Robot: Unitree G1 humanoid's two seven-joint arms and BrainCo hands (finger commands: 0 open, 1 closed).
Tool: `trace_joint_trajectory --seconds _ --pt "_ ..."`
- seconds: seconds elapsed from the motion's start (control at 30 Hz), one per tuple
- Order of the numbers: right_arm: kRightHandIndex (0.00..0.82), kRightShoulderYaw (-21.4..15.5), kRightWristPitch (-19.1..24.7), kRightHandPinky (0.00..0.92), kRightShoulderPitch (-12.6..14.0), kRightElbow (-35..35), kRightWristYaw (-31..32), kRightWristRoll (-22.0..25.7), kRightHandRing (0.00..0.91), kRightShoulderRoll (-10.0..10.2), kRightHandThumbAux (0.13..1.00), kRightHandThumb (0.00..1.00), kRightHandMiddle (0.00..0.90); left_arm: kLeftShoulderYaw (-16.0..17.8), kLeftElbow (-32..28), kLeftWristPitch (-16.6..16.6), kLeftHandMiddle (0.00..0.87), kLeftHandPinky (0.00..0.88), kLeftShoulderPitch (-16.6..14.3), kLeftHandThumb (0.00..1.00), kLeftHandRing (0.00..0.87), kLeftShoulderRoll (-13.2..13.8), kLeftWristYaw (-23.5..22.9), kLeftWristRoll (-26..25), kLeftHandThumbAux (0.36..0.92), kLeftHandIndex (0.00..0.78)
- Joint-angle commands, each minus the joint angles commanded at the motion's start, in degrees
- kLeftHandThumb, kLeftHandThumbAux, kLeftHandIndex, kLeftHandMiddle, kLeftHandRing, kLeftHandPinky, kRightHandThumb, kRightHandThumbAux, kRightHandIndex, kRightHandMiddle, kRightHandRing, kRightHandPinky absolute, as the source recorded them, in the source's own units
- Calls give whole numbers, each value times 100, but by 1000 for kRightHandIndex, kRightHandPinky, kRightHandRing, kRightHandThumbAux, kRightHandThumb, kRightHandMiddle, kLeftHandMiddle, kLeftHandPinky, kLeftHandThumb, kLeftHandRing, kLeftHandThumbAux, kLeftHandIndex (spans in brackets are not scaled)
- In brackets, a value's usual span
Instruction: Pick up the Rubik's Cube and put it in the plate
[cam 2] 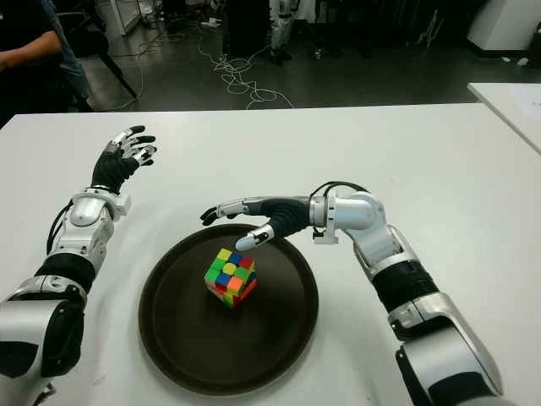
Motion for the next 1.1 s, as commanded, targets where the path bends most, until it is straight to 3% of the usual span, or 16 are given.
trace_joint_trajectory --seconds 0.13,0.27,0.47,0.57,0.7,0.77,0.9,1.03,1.1 --pt "0 -43 96 0 -78 101 52 43 0 7 160 136 0 4 -9 14 255 289 1 183 255 -4 3 -7 673 167" --pt "0 -216 278 0 -552 943 -48 70 0 189 156 106 0 -16 -2 11 251 283 -2 177 251 1 7 16 680 166" --pt "0 -725 342 0 -1101 2222 -969 -54 0 300 190 40 0 -22 -2 -3 250 271 -2 172 246 -8 6 23 703 168" --pt "0 -1100 411 0 -1310 3090 -2013 -57 0 402 208 16 0 -23 -6 -9 251 267 -3 168 245 -8 -5 24 699 170" --pt "185 -1676 671 165 -1414 3788 -3491 170 172 515 377 3 193 -17 -33 -7 258 278 6 176 252 -15 14 19 699 178" --pt "232 -1817 767 200 -1418 3886 -3848 220 216 584 416 1 239 -13 -41 -6 260 281 12 181 254 -19 20 14 697 180" --pt "411 -2448 1466 235 -1536 4175 -4735 680 363 762 592 0 396 -17 -57 -9 261 286 19 188 259 -18 18 18 679 183" --pt "485 -2699 1763 287 -1658 4248 -5150 766 480 818 695 0 491 -32 -57 -25 263 287 22 183 259 -3 5 35 676 185" --pt "503 -2746 1907 282 -1746 4349 -5513 665 509 739 727 0 518 -34 -39 -26 262 286 17 185 259 7 -9 39 683 183"
